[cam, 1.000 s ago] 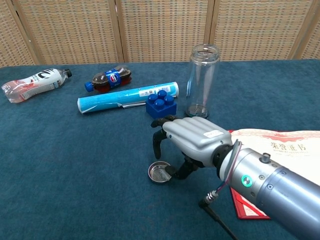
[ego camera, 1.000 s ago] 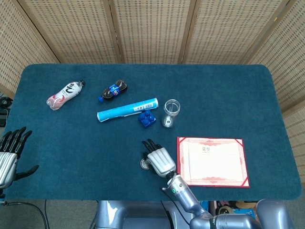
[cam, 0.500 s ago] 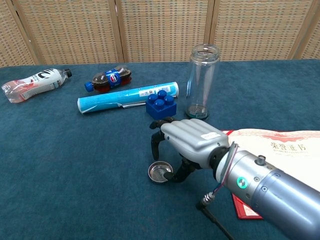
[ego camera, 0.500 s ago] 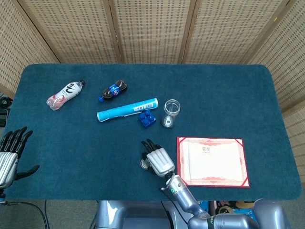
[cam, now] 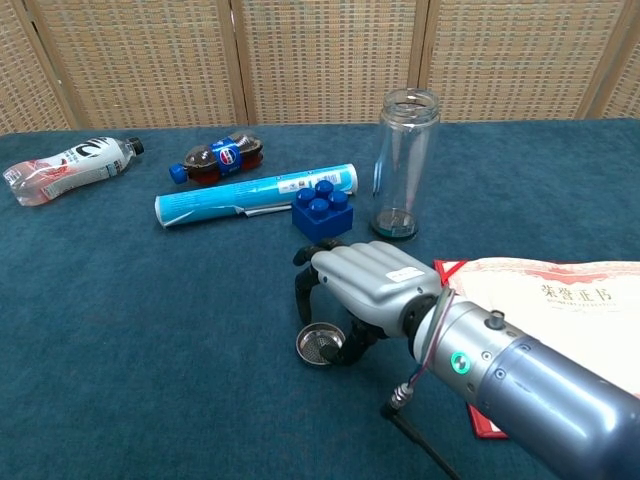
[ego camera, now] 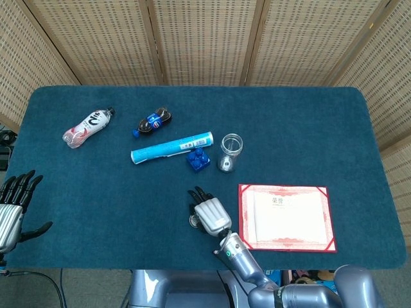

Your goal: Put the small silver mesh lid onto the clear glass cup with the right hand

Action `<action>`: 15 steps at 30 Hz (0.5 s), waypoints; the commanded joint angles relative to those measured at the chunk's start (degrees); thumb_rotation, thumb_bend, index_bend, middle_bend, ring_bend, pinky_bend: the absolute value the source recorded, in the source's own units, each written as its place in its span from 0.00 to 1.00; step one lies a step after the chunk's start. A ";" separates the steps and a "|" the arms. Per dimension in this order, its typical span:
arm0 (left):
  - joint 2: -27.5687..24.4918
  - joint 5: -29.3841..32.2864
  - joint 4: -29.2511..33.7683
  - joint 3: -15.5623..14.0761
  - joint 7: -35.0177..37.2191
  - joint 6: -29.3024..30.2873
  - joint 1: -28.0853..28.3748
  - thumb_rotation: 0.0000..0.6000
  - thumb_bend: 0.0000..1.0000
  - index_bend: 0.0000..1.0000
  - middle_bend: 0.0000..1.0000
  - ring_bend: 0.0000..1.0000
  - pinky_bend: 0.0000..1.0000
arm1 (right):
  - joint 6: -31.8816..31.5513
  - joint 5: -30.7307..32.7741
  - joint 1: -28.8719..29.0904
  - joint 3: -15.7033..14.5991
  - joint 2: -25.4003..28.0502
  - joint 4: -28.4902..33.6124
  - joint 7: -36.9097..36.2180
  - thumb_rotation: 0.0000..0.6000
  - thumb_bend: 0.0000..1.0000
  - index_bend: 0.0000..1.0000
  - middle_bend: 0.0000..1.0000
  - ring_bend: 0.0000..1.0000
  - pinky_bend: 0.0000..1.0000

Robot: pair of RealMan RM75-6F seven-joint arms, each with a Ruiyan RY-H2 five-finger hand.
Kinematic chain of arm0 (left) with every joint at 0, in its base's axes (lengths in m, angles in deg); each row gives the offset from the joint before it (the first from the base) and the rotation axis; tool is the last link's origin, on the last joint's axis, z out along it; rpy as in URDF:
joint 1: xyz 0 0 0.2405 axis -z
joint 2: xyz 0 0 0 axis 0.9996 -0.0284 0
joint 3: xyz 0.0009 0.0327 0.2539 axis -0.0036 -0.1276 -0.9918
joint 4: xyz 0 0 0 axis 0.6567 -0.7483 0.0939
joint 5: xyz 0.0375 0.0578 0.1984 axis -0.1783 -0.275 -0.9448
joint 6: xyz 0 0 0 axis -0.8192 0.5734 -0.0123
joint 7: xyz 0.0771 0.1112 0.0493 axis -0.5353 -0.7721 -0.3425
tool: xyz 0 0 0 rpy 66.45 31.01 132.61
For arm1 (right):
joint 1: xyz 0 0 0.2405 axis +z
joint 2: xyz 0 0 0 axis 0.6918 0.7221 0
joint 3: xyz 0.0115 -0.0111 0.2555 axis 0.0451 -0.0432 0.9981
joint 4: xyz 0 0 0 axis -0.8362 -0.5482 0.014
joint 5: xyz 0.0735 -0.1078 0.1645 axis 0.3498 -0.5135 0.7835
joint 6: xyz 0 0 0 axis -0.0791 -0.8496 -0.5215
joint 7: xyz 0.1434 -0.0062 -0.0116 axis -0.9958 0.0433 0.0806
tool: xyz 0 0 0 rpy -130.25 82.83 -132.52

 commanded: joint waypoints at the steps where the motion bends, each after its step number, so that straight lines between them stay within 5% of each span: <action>1: -0.02 0.10 -0.03 0.03 0.08 -0.09 0.05 1.00 0.18 0.00 0.00 0.00 0.00 | 0.02 0.10 0.14 0.03 -0.13 -0.29 -0.03 1.00 0.44 0.51 0.20 0.01 0.34; 15: 0.07 -0.27 0.15 -0.18 -0.24 -0.01 0.02 1.00 0.18 0.00 0.00 0.00 0.00 | -0.04 -0.03 0.46 0.09 -0.69 -1.49 -0.98 1.00 0.44 0.55 0.23 0.03 0.34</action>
